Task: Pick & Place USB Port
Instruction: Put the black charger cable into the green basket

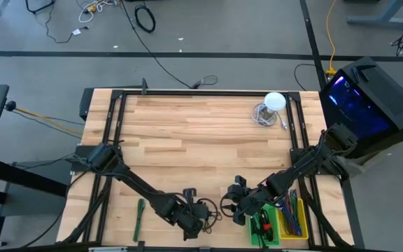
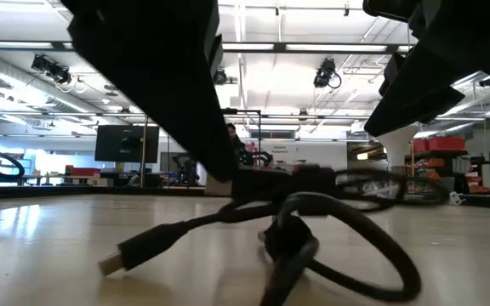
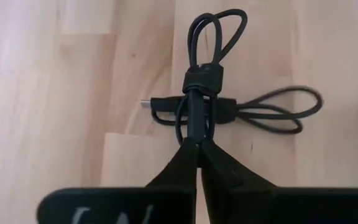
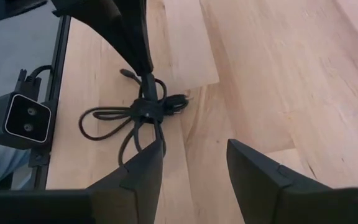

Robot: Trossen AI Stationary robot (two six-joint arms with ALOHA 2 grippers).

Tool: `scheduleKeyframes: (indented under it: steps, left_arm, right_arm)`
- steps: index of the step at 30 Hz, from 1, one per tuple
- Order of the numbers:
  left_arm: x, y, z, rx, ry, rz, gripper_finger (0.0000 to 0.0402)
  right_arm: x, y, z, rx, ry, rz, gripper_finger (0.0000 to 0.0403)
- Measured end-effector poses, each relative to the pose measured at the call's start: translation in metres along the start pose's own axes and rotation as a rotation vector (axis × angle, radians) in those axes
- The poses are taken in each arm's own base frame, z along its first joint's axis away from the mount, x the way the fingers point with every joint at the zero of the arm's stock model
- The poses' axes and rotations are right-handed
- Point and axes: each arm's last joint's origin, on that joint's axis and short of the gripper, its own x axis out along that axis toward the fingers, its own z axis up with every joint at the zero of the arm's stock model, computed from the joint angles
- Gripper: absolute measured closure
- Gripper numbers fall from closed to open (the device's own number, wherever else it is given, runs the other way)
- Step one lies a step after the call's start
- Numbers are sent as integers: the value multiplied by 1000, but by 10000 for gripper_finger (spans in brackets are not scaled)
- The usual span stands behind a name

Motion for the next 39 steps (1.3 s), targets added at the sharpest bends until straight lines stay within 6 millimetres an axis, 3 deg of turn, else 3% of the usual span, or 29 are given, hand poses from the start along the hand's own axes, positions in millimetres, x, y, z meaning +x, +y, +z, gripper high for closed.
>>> scheduleKeyframes:
  steps: [9, 18, 25, 28, 34, 39]
  left_arm:
    - [-27, -1, 10, -6, -62, 82, 397]
    - [-96, 26, 1, -35, -101, 529, 397]
    - [-157, 43, -13, -125, -465, 693, 397]
    - [-159, 46, -25, -142, -544, 686, 397]
    - [-137, 57, -54, -243, -642, 655, 397]
    - [-123, 58, -62, -291, -735, 639, 397]
  right_arm:
    - [0, 0, 0, -13, 3, -3, 223]
    - [1, -3, 3, -34, -41, -49, 223]
    - [5, -11, 29, -43, -230, -67, 223]
    - [6, -19, 44, -37, -320, -86, 223]
    - [3, -35, 74, -64, -479, -100, 223]
    - [-2, -45, 96, -58, -614, -44, 223]
